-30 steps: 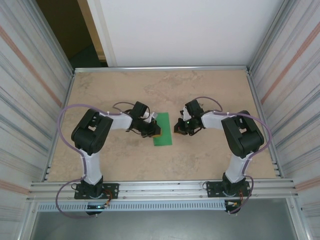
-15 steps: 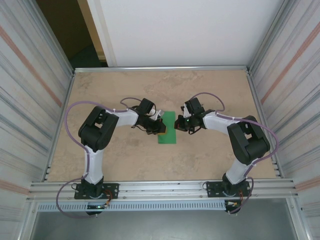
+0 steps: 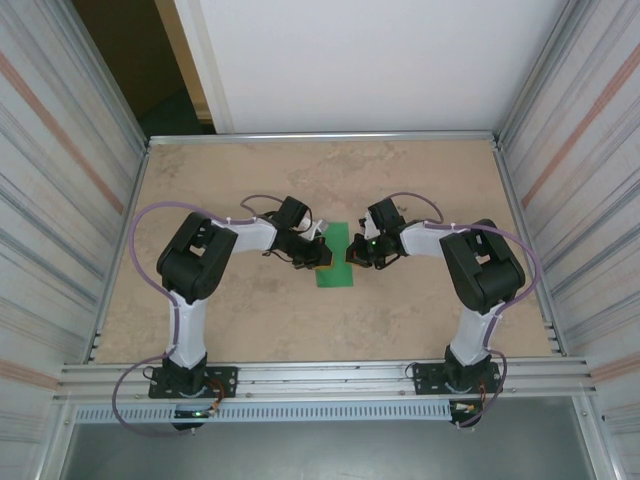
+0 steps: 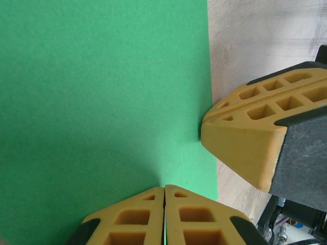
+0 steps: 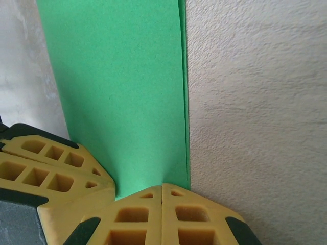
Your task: Fold a paper plane with a square sheet of paper (pick it up from the middle)
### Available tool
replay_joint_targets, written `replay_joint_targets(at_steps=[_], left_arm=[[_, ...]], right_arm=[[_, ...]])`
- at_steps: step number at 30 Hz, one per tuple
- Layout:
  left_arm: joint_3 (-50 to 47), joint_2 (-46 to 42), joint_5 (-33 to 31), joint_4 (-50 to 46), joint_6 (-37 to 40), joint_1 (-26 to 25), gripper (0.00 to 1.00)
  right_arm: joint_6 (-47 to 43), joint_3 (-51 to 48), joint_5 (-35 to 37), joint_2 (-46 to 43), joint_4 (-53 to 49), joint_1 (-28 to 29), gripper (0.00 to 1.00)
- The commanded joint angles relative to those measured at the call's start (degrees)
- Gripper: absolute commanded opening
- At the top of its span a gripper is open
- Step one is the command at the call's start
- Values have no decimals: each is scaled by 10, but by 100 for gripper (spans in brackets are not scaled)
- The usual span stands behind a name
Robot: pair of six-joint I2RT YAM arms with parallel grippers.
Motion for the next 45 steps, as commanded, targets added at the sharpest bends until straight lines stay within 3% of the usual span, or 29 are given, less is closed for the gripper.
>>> replay_joint_targets(at_steps=[1, 5, 16, 27, 35, 39, 45], left_arm=[[13, -39, 1, -37, -2, -6, 15], [19, -82, -35, -55, -15, -18, 20], [-30, -60, -54, -30, -49, -27, 14], [-127, -69, -21, 38, -74, 11, 14], [-185, -166, -21, 13, -65, 58, 15], [-158, -179, -11, 31, -86, 42, 15], [-94, -110, -19, 46, -109, -9, 14]], right_arm=[[-5, -21, 41, 27, -38, -10, 2], [-7, -28, 49, 38, -43, -10, 2], [-3, -19, 74, 63, -61, -6, 1], [-1, -15, 105, 86, -92, -7, 1], [2, -13, 122, 96, -109, -8, 1], [2, -13, 123, 94, -110, -7, 1], [3, -13, 124, 94, -112, -8, 1]])
